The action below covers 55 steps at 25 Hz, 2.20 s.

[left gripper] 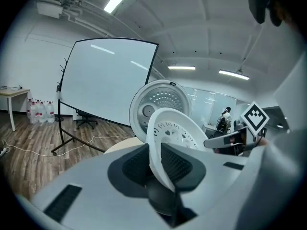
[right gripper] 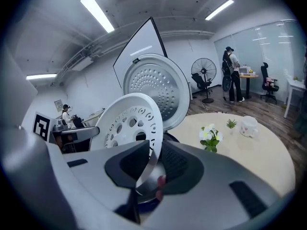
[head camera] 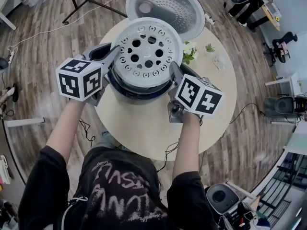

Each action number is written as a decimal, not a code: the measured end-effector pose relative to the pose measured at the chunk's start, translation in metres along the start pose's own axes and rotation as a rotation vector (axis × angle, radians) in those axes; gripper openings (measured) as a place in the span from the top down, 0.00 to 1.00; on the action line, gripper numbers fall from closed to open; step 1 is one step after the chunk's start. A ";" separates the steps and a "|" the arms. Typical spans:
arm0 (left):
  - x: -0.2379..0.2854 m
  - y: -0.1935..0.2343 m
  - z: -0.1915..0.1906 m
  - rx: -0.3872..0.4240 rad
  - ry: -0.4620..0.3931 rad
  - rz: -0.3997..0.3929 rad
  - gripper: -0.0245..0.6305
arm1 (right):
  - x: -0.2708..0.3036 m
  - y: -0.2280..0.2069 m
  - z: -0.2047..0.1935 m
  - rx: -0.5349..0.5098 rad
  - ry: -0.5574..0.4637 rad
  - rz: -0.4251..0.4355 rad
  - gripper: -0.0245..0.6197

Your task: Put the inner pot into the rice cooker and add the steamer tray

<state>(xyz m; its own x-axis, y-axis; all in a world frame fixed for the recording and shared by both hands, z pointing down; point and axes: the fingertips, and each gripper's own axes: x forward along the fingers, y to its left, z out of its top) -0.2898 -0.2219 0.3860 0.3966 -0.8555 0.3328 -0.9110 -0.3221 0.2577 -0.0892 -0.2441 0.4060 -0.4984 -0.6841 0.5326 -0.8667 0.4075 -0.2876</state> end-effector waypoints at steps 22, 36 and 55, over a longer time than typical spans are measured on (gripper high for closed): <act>0.026 0.021 -0.056 -0.005 0.257 0.007 0.80 | 0.031 -0.012 -0.037 -0.042 0.199 -0.042 0.81; 0.036 0.023 -0.062 0.085 0.292 0.006 0.72 | 0.041 -0.012 -0.040 -0.156 0.213 -0.078 0.72; 0.029 0.019 -0.042 0.083 0.175 0.018 0.64 | 0.023 -0.010 -0.027 -0.107 0.059 -0.060 0.65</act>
<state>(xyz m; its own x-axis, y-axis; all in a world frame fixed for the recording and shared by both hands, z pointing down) -0.2915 -0.2358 0.4382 0.3874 -0.7800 0.4915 -0.9214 -0.3459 0.1772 -0.0918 -0.2476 0.4422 -0.4406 -0.6735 0.5935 -0.8864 0.4311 -0.1689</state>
